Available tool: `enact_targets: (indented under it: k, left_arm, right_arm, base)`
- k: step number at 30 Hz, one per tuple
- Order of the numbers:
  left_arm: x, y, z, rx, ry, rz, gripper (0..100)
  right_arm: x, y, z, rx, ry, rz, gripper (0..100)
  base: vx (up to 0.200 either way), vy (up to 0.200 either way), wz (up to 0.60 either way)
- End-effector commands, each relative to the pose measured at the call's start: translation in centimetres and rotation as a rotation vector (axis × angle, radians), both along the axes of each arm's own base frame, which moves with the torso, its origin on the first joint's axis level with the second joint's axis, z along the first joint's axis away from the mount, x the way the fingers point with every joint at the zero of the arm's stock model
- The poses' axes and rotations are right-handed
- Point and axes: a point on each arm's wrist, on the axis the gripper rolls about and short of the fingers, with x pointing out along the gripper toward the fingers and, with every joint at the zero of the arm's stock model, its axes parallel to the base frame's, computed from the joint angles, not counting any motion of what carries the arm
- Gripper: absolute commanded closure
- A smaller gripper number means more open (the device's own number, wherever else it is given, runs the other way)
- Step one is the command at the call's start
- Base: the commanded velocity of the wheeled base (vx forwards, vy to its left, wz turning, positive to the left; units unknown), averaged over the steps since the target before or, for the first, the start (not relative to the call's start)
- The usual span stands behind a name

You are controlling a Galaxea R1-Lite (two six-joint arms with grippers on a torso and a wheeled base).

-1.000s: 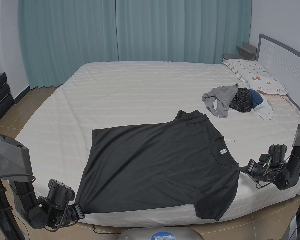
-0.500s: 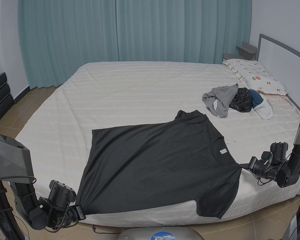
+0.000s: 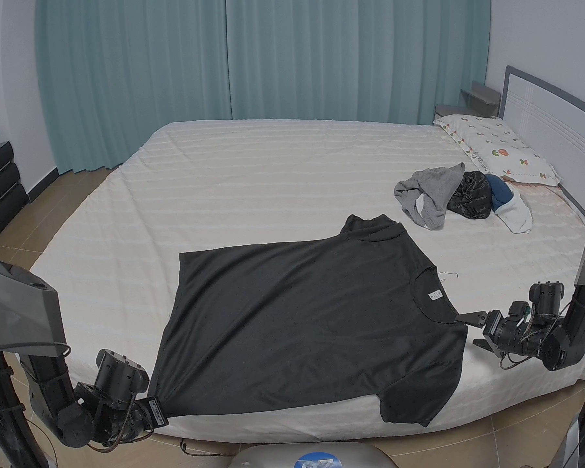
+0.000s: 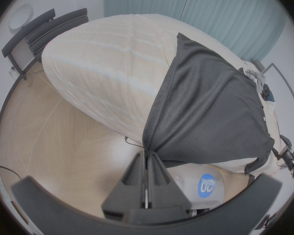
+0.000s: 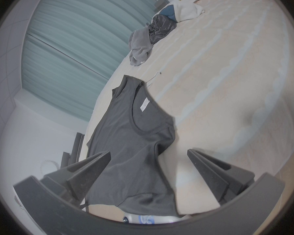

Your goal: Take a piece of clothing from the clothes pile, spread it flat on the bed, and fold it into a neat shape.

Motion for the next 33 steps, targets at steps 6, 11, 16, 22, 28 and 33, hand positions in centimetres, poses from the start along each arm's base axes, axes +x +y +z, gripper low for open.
enact_targets:
  k: [6, 11, 16, 22, 28, 33]
  left_arm:
    - [0.2, 0.0, 0.1, -0.006, -0.014, 0.005, 100]
    - [0.3, 0.0, 0.2, -0.010, -0.025, 0.007, 100]
    - [0.3, 0.0, 0.2, -0.010, -0.025, 0.008, 100]
    - [0.3, 0.1, 0.2, -0.011, -0.028, 0.011, 100]
    - [0.7, 0.1, 0.3, -0.014, -0.046, 0.023, 100]
    - [1.3, -0.2, 0.6, -0.059, -0.103, 0.064, 100]
  right_arm:
    - [-0.4, 0.9, -0.9, 0.004, 0.044, 0.024, 0]
    - [-1.6, 1.2, -0.4, -0.009, 0.034, 0.041, 0]
    - [-1.5, 1.7, -0.8, -0.039, 0.008, 0.072, 0]
    - [-0.2, 2.3, -1.7, -0.069, -0.001, 0.085, 100]
    - [2.1, 1.9, -0.8, -0.084, -0.090, 0.061, 100]
    - [3.5, 1.8, -0.2, -0.089, -0.140, 0.057, 100]
  base:
    - [0.000, 0.000, 0.00]
    - [0.000, 0.000, 0.00]
    - [0.000, 0.000, 0.00]
    - [0.000, 0.000, 0.00]
    - [0.000, 0.000, 0.00]
    - [0.000, 0.000, 0.00]
